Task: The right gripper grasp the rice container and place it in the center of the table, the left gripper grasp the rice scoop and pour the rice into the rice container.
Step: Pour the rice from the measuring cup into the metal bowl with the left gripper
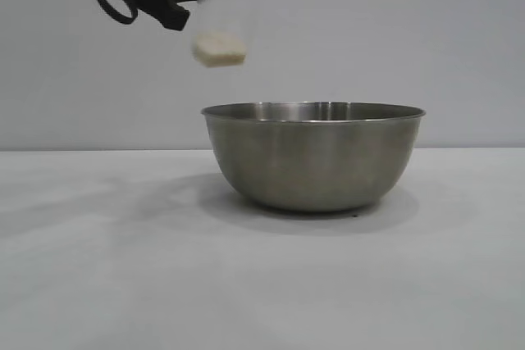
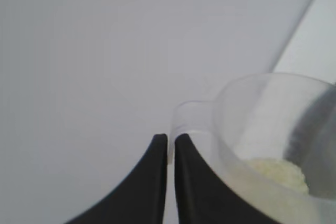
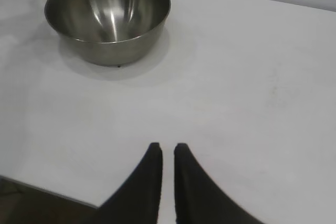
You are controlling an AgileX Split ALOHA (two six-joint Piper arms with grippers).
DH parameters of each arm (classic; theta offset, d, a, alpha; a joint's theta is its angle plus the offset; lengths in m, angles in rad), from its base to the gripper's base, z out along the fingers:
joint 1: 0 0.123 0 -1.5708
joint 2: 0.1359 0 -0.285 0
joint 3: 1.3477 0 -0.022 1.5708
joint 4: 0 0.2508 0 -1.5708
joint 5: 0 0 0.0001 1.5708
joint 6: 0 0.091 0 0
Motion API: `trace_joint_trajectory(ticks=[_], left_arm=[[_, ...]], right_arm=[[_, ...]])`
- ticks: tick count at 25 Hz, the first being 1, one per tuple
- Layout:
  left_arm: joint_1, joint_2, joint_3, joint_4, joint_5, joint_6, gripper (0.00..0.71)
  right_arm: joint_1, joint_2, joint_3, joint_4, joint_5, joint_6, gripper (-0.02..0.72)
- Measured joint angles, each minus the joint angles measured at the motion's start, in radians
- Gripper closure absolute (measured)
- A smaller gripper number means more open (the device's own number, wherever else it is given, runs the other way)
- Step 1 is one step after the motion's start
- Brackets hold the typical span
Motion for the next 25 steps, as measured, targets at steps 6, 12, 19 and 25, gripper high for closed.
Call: trace_joint_trajectory(ticks=[6,12,19,25], left_arm=[[-0.052,0.002,0.0,0.022,0.069,0.348,0.71],[-0.079,0.01,-0.002,0.067,0.085,0.715,0.71],[-0.103,0.052,-0.008,0.078,0.09,1.095,0.71],[-0.103,0.054,-0.008,0.093,0.055,1.273,0.71]], right_arm=[[0.0,0.0,0.0,0.0,0.0,0.0,0.648],[0.0,0.0,0.0,0.0,0.0,0.0,0.648],[0.0,0.0,0.0,0.0,0.0,0.001,0.648],[0.0,0.0,0.0,0.0,0.0,0.001,0.648]])
